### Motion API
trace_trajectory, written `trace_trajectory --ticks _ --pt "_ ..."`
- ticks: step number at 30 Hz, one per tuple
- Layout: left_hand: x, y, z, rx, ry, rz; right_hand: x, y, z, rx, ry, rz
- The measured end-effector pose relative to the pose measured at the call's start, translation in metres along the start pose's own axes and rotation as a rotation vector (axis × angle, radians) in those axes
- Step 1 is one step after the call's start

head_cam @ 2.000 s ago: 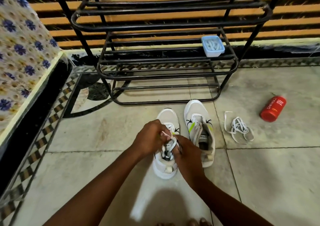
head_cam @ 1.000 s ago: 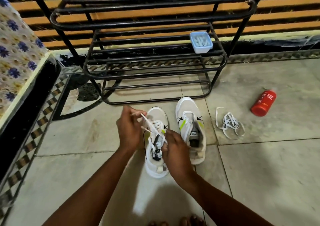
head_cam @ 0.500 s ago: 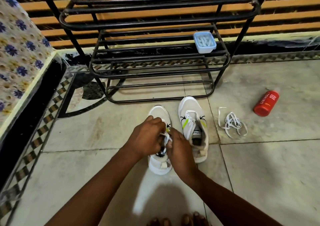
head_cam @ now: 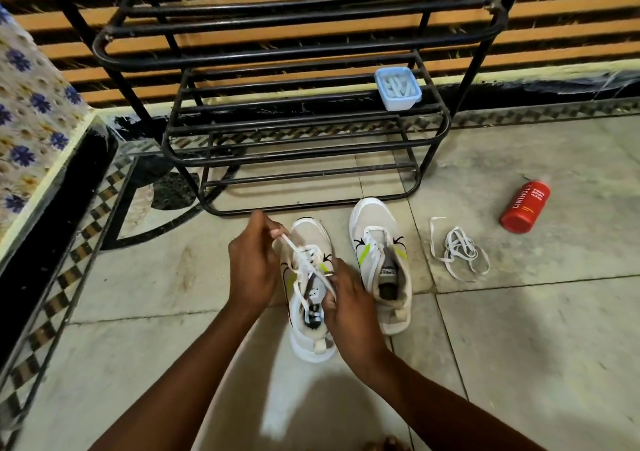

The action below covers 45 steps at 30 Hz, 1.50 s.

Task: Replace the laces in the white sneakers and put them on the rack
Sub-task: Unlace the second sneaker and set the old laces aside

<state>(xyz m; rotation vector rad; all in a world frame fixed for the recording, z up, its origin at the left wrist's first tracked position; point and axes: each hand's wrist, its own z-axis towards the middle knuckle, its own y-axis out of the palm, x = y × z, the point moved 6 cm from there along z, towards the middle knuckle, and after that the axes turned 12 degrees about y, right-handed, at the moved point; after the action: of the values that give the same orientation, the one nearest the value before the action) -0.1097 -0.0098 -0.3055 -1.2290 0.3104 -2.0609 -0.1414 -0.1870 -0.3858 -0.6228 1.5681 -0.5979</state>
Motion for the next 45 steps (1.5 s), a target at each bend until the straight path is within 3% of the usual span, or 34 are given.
trace_trajectory --ticks 4,8,11,15,17,23,30,34,38,40,42,45 --pt "-0.005 0.009 -0.004 0.064 -0.183 -0.292 -0.007 -0.003 -0.001 0.023 -0.011 -0.003" --pt "-0.011 0.025 -0.020 0.140 -0.483 -0.610 -0.008 -0.006 -0.002 0.009 -0.015 -0.014" --pt "-0.017 0.022 -0.022 -0.003 -0.377 -0.404 -0.005 -0.007 0.000 0.007 0.008 -0.006" --pt "-0.007 0.031 -0.021 -0.457 -0.103 -0.097 -0.007 -0.006 -0.001 0.036 -0.034 0.006" --pt "-0.003 0.037 -0.025 -0.577 -0.009 -0.010 -0.008 -0.006 -0.002 0.066 -0.065 0.003" --pt "0.001 0.038 -0.025 -0.655 0.178 0.087 -0.011 -0.005 -0.003 0.077 -0.084 0.030" --pt "-0.006 0.028 -0.019 -0.621 0.245 0.273 -0.010 -0.005 0.000 0.040 -0.064 -0.024" --pt "-0.038 -0.005 -0.011 -0.449 0.070 0.262 -0.007 -0.008 0.001 0.010 -0.109 0.003" --pt "-0.052 -0.012 -0.022 -0.601 -0.073 0.164 -0.016 -0.006 0.006 -0.062 -0.234 -0.035" --pt "-0.057 -0.010 -0.033 -0.687 -0.149 0.284 -0.019 -0.004 0.015 -0.086 -0.290 -0.084" --pt "-0.051 -0.010 -0.037 -0.716 -0.106 0.433 -0.025 -0.004 0.024 -0.074 -0.357 -0.163" --pt "-0.034 -0.001 -0.032 -0.755 -0.003 0.475 -0.032 -0.002 0.032 -0.038 -0.403 -0.291"
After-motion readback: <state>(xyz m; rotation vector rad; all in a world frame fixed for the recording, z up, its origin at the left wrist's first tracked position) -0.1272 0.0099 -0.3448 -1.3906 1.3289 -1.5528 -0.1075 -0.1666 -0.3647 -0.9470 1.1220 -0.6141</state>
